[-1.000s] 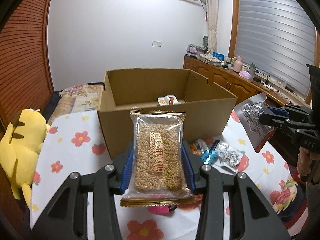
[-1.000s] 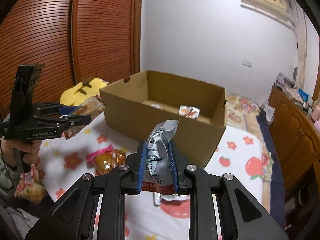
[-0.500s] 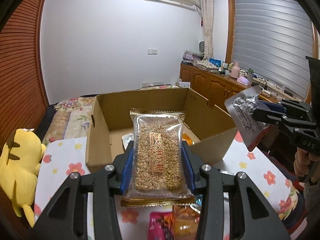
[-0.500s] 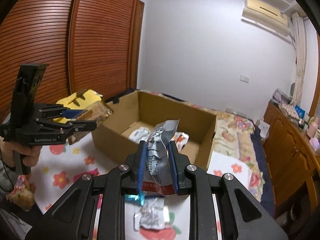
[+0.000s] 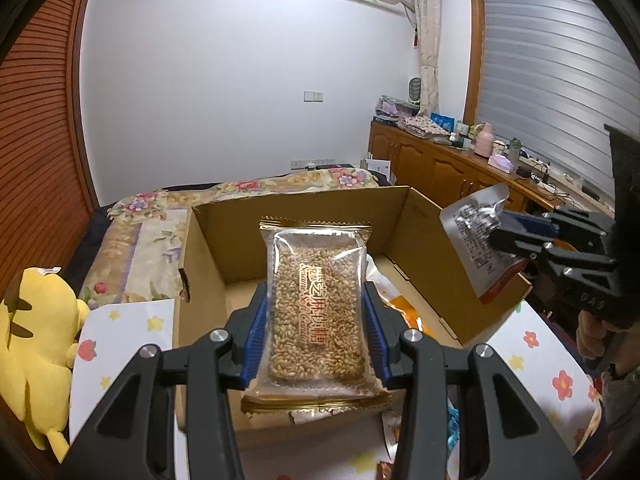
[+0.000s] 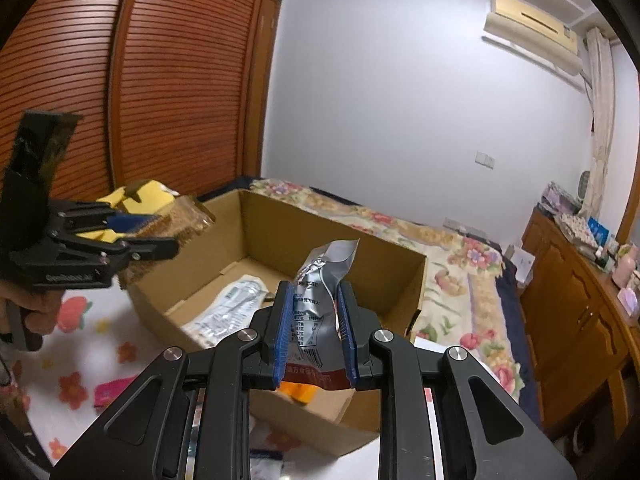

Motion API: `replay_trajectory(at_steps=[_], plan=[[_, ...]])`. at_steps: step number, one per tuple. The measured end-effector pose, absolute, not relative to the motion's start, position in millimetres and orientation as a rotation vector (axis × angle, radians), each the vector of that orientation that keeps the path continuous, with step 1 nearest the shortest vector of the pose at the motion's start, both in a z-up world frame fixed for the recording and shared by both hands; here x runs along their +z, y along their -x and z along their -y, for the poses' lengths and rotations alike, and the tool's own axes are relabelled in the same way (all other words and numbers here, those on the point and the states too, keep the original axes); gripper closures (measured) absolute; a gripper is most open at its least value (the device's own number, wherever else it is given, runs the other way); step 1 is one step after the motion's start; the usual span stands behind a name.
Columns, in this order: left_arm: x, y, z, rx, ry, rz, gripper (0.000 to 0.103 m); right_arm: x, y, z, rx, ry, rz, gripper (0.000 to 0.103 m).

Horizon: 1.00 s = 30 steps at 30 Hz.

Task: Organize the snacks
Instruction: 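Lift both held snacks and carry them over the cardboard box, then open both tools to drop the snacks into the box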

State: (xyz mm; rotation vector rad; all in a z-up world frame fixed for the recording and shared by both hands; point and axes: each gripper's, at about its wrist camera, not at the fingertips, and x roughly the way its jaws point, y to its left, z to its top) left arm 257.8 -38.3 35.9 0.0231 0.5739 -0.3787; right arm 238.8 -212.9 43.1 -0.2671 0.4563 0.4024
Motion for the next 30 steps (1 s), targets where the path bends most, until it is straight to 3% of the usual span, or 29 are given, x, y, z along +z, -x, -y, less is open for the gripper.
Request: replay_trajectory(at_steps=[22,25,27,30], plan=[[20,-277,46,-0.357,-0.049,-0.636,0.057,0,-272,205,0.399,0.265,-0.592,0.081],[21,-277,46,-0.350,-0.055,-0.637,0.051,-2,-274,203,0.407,0.257,-0.605,0.081],[23,-274,45,-0.346,-0.048,-0.626,0.040,-3,-275,203,0.408,0.254,-0.609,0.081],[25,-268,41,-0.343,-0.038,-0.616,0.031,-2,-271,203,0.408,0.244,-0.604,0.079]])
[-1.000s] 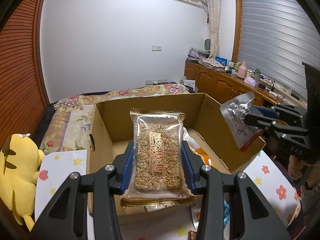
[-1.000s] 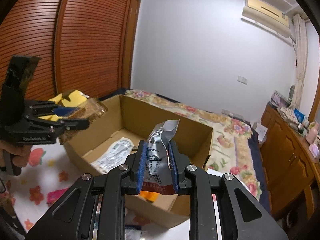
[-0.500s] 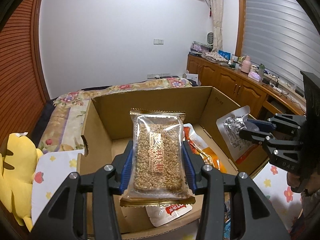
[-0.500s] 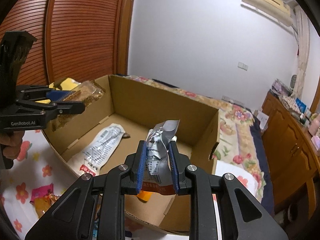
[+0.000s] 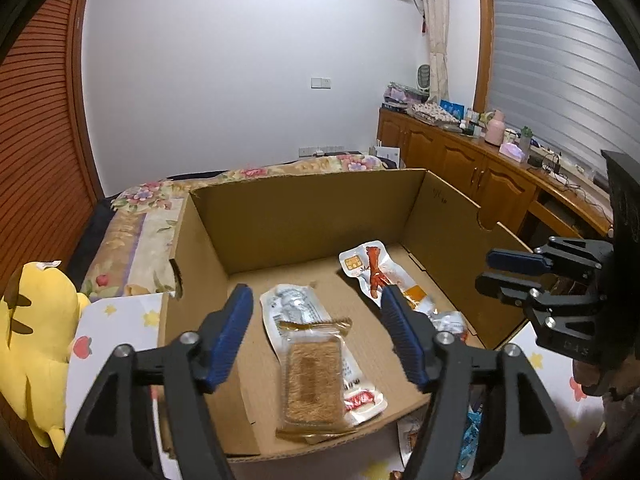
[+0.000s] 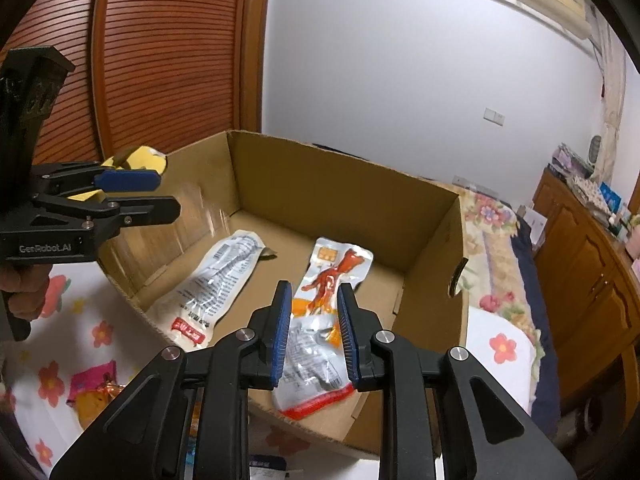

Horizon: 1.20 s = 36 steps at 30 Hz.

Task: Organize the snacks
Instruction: 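Open both tools to drop the snacks into the box, then move both open tools back down toward the remaining snacks on the table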

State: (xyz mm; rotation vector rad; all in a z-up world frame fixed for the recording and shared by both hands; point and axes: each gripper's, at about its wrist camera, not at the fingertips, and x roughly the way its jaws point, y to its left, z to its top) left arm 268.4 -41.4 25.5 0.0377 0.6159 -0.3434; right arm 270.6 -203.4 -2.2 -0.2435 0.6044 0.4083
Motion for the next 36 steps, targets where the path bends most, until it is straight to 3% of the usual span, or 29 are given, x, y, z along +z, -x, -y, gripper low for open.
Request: replay_trajectory(at_steps=[1,2,4,10,22,30,36], plan=[[27,-267,43,-0.342,-0.036,-0.614,0.024,-1,-268,204,0.406,0.239,-0.601,0.073],[29,-263,42,-0.342,-0.033,-0.605,0.021,0,-264,205,0.404,0.232,-0.595,0.069],[31,-256,41,-0.342,-0.032,-0.595,0.019,5,-256,206,0.395,0.220,-0.581,0.049],[41,-230,43,-0.348,-0.044,-0.551,0.000,17,-223,214,0.364,0.190,-0.530,0.012],[16,-176,46,-0.379,-0.062,-0.586,0.000,9,-178,236,0.331,0.101,-0.545,0.007],[-15,-148,49,-0.404,-0.051,-0.654,0.000,-34,-163,240,0.335,0.115,-0.647,0.008],[-35,-137,51,-0.417,-0.058,-0.714,0.000,-72,-167,233,0.364,0.153,-0.756,0.013]])
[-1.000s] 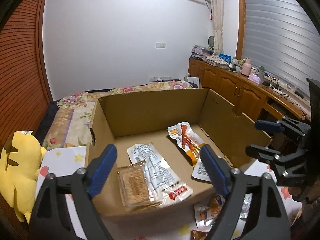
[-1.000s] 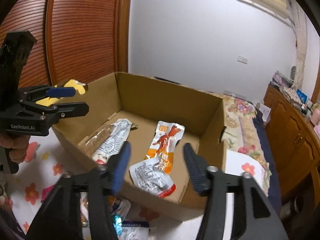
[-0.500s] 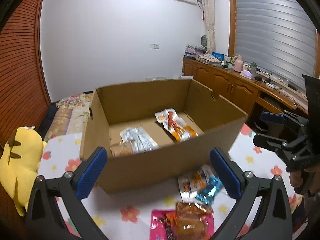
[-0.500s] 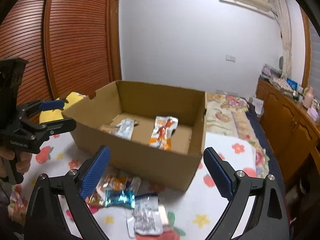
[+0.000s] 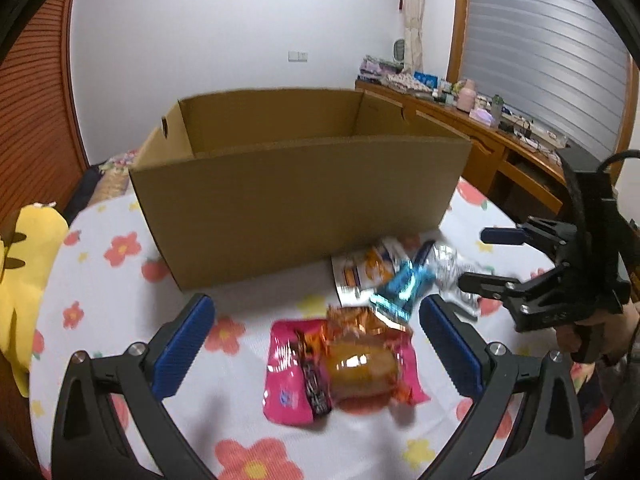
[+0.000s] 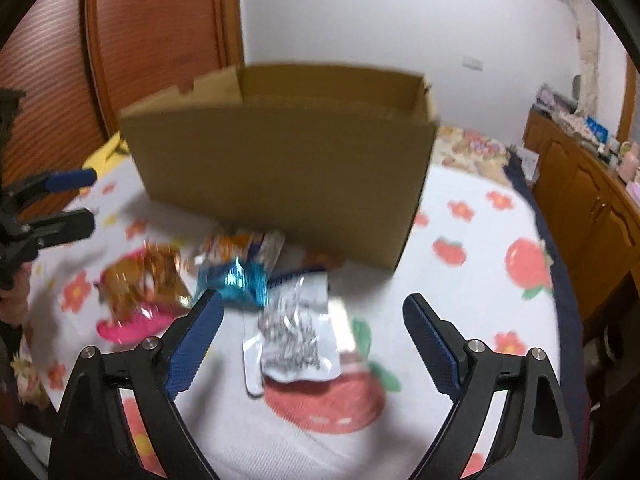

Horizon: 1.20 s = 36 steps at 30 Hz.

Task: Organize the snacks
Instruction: 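Move both open tools back down toward the remaining snacks on the table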

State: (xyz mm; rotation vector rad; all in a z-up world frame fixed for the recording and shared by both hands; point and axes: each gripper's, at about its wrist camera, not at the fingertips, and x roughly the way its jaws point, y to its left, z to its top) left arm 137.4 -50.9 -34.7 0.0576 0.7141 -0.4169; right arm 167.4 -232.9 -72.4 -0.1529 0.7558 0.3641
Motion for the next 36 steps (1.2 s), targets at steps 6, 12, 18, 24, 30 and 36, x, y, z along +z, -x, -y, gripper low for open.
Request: replay_trajectory(at_steps=[6,12,18,24,30,36], plan=[[-48,-137,54,-0.414,-0.081,-0.770,0.000,-91,-171,224,0.382,0.193,-0.812,0.019],[-56,-138,53,-0.375,-0.111,-0.809,0.000,-96,-173,219,0.386,0.212,-0.835,0.023],[-63,-137,47,-0.359,-0.105,-0.830,0.000,-101,-178,216,0.369,0.233,-0.875,0.023],[-64,-137,42,-0.385,-0.092,-0.838,0.000,-102,-178,220,0.362,0.219,-0.879,0.023],[-57,-134,43,-0.454,-0.063,-0.840,0.000,-102,-180,220,0.361,0.219,-0.879,0.023],[-51,-132,60,-0.487,-0.085,-0.827,0.002,-102,-179,219,0.361,0.220,-0.879,0.022]])
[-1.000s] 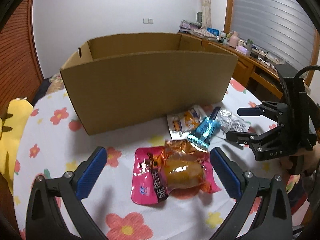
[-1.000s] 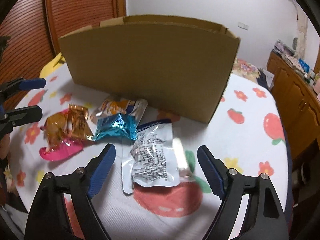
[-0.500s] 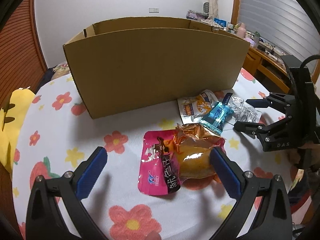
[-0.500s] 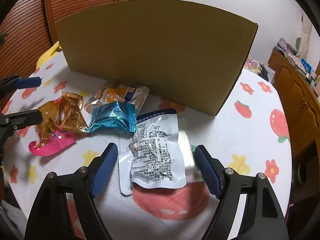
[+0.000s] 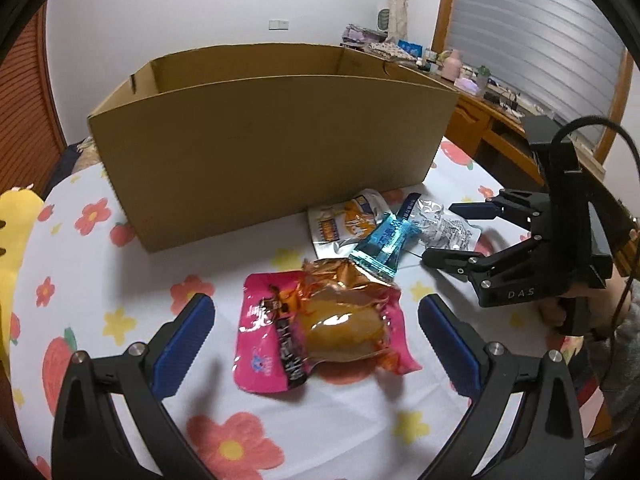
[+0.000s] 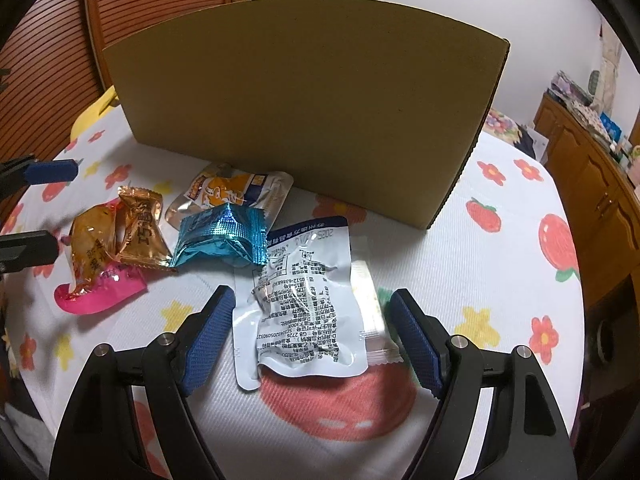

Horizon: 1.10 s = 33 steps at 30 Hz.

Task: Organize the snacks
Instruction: 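Move both open tools back down toward the remaining snacks on the table, then close left tool on the pink bun pack while right tool grips the silver pouch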

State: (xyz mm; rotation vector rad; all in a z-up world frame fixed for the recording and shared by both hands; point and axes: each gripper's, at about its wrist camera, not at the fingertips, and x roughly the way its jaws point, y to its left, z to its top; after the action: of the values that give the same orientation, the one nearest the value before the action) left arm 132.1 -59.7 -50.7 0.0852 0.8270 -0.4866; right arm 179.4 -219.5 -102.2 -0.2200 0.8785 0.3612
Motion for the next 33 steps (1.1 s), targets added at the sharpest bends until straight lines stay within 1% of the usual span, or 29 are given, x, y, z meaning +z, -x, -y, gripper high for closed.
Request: replay_trajectory(at_steps=[3,6,13,19,21,22,23,29,33], plan=[[-54,-135,68,-0.500,-0.096,-0.844,0.003,-102,-179,220,0.362,0.219,-0.879,0.022],[-59,-137,74,-0.496,-0.115,-0.866,0.008,-102,-179,219,0.361,0.220,-0.879,0.022],[-74,-144,81,-0.451,-0.148,-0.917,0.009,-102,-180,220,0.362,0.218,-0.879,0.022],[-76,-145,75,-0.464,-0.110,-0.929,0.009,-102,-180,220,0.362,0.217,-0.880,0.022],[-77,-143,74,-0.481,-0.098,-0.929,0.014,-103,-180,220,0.363,0.217,-0.880,0.022],[-76,-142,72,-0.489,-0.093,-0.925,0.019,-102,-180,220,0.363,0.216,-0.880,0.022],[-74,-139,71,-0.506,-0.089,-0.920,0.028,-103,-180,220,0.363,0.216,-0.880,0.022],[-72,-123,71,-0.523,-0.115,-0.889,0.036,-103,-180,220,0.363,0.215,-0.881,0.021],[-70,-114,69,-0.527,-0.122,-0.875,0.039,-103,-180,220,0.364,0.214,-0.881,0.021]])
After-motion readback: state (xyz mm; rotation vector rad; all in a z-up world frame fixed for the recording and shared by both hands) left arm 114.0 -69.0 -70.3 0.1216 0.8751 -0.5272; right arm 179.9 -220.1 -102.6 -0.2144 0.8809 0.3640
